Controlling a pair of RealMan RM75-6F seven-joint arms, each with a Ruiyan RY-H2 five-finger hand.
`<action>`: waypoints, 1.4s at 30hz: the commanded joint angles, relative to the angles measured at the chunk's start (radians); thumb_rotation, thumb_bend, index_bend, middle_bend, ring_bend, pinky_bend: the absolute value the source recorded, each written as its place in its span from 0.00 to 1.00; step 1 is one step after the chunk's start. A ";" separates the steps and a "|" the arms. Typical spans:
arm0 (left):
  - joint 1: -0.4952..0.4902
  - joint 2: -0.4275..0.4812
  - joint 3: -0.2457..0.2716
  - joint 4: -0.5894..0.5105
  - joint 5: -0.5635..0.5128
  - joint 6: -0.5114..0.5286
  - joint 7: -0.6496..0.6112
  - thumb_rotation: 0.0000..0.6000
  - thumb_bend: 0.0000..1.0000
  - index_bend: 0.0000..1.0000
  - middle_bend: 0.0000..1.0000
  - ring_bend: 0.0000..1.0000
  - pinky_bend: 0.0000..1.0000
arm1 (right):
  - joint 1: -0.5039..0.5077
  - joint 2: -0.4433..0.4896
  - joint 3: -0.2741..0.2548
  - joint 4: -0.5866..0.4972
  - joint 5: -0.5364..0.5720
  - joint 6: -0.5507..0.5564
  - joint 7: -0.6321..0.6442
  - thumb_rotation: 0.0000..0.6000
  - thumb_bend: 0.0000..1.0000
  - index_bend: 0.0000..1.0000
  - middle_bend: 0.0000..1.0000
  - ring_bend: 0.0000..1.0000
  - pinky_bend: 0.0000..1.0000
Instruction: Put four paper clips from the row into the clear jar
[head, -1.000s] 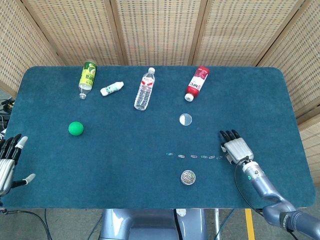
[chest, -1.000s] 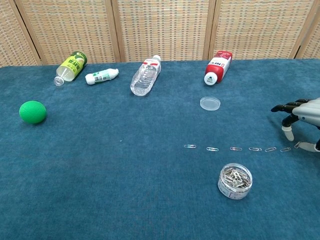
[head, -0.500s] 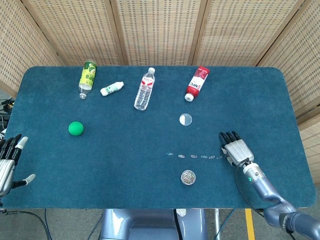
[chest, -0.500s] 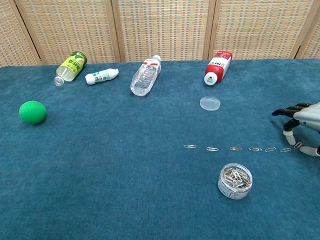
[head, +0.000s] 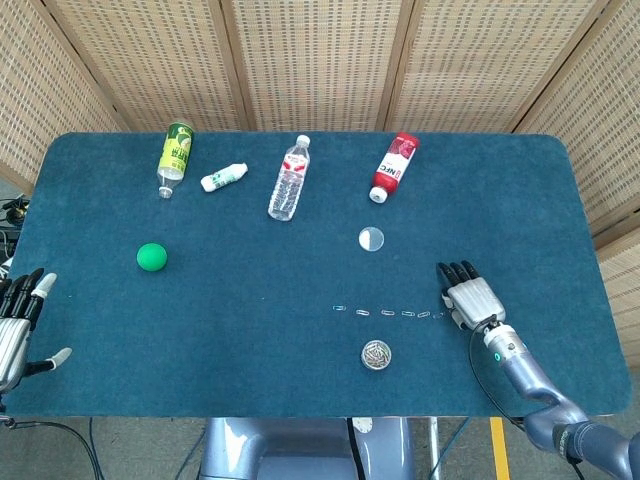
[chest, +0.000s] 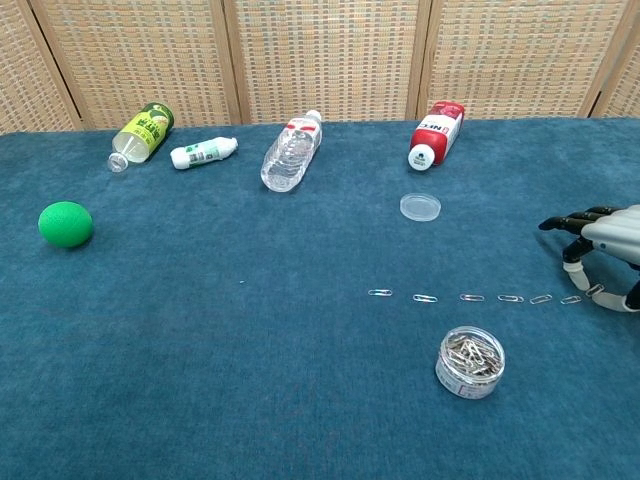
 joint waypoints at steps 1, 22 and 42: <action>0.000 0.000 0.000 0.000 -0.001 0.000 -0.001 1.00 0.00 0.00 0.00 0.00 0.00 | 0.001 -0.011 0.001 0.015 -0.006 0.008 0.009 1.00 0.39 0.55 0.01 0.00 0.00; -0.002 -0.002 0.003 0.003 -0.003 -0.005 0.001 1.00 0.00 0.00 0.00 0.00 0.00 | -0.008 -0.053 -0.006 0.100 -0.061 0.090 0.076 1.00 0.40 0.64 0.08 0.00 0.00; 0.001 0.004 0.012 0.006 0.017 0.001 -0.015 1.00 0.00 0.00 0.00 0.00 0.00 | 0.009 0.215 -0.033 -0.486 -0.176 0.170 -0.102 1.00 0.40 0.64 0.10 0.00 0.00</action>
